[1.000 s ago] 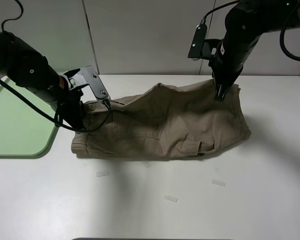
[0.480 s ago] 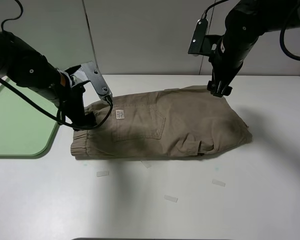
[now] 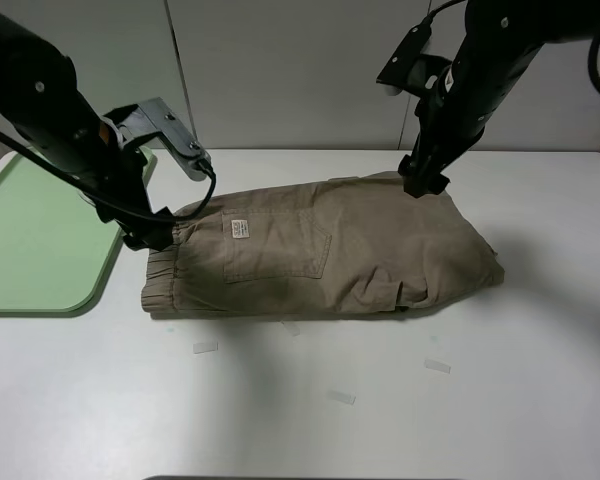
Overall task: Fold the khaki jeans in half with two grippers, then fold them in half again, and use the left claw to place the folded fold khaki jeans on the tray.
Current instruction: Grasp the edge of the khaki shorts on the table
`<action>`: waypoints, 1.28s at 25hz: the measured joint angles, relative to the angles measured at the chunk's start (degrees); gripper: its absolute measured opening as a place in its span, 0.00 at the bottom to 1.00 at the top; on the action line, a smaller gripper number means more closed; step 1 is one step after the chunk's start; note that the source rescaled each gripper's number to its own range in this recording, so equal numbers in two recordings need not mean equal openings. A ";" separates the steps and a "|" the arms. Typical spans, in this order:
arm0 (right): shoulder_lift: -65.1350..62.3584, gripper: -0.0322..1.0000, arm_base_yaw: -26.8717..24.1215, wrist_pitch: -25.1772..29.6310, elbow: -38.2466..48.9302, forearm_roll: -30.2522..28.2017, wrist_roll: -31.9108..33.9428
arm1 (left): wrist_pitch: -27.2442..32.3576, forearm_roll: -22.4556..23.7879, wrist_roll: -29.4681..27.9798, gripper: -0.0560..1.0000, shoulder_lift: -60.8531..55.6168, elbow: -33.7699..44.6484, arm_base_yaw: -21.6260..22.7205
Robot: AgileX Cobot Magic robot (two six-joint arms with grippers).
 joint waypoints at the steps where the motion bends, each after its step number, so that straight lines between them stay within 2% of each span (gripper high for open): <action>1: -0.94 1.00 0.00 1.06 0.00 2.11 0.52 | 3.73 -0.15 -1.21 1.00 -1.27 -0.82 0.00; 3: -2.68 1.00 0.00 4.19 0.00 5.79 1.98 | 9.41 -0.29 -3.56 1.00 -3.88 -1.70 0.00; 4: -3.34 1.00 0.00 5.84 0.00 7.63 2.75 | 9.41 -0.29 -3.56 1.00 -3.88 -1.70 0.00; 8: -5.66 1.00 0.00 12.57 -0.16 12.61 5.67 | 20.50 -0.41 -9.66 1.00 -13.20 -1.94 0.00; 9: -5.98 1.00 0.00 13.88 -0.16 13.44 6.22 | 20.50 -0.41 -9.66 1.00 -13.20 -1.94 0.00; 12: -6.49 1.00 0.00 17.35 -0.16 15.05 7.59 | 25.75 -0.60 -13.36 0.99 -20.81 -1.94 0.00; 15: -6.55 1.00 0.00 18.68 -0.16 16.06 7.79 | 29.39 -0.71 -16.84 0.99 -33.46 -0.97 0.00; 19: -6.55 1.00 0.00 19.06 -0.16 17.19 7.93 | 30.05 -1.23 -18.41 0.99 -49.23 2.77 0.00; 24: -6.55 1.00 0.00 19.06 -0.16 17.36 7.93 | 30.81 -4.33 -19.13 0.98 -70.24 9.13 0.00; 28: -6.55 1.00 0.00 19.06 -0.16 17.49 7.93 | 31.01 -7.60 -19.13 0.98 -82.78 15.05 0.00; 32: -6.55 1.00 0.00 18.95 -0.16 17.49 7.93 | 30.65 -8.95 -19.13 0.98 -91.30 21.12 0.00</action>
